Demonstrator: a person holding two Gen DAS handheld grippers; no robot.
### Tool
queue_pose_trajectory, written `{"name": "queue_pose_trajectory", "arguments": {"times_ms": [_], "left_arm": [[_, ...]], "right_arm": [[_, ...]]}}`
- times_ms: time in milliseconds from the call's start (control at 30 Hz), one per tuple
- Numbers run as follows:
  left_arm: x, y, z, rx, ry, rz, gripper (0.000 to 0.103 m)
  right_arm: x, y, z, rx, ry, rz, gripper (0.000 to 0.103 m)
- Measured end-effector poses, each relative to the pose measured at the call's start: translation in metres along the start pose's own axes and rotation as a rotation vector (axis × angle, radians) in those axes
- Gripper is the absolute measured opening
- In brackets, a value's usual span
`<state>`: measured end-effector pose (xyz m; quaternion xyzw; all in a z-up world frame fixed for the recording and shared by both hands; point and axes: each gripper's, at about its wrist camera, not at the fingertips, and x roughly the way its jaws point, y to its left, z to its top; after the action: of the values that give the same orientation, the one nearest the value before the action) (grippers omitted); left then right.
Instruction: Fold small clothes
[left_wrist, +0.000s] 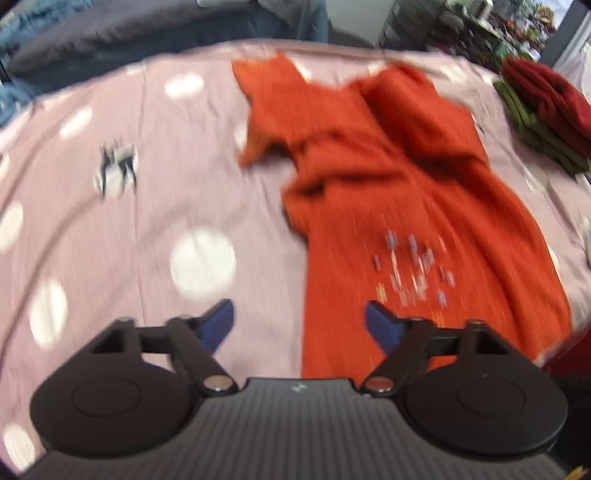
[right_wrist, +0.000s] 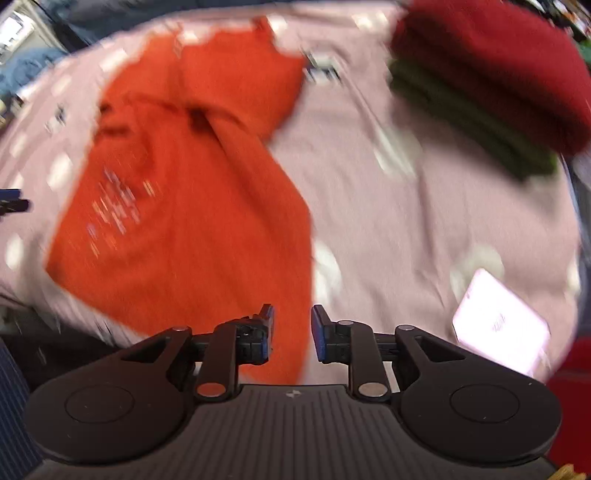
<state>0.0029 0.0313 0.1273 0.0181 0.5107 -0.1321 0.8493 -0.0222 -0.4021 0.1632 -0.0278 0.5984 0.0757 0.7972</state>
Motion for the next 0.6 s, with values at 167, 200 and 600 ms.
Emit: {"name": "queue_pose_trajectory", "arguments": {"times_ms": [167,200,600], "left_arm": [[0.03,0.002,0.061,-0.086,-0.133,0.06,0.086],[0.037,0.002,0.074,-0.102,-0.152,0.073,0.086],[0.075,0.037,0.136,-0.322,-0.195,0.196,0.089]], "right_arm": [[0.006,0.037,0.063,-0.119,-0.163,0.08,0.055],[0.008,0.045,0.075,-0.14,-0.192,0.1,0.056],[0.091,0.165,0.178,-0.324,-0.318,0.251,0.092]]}}
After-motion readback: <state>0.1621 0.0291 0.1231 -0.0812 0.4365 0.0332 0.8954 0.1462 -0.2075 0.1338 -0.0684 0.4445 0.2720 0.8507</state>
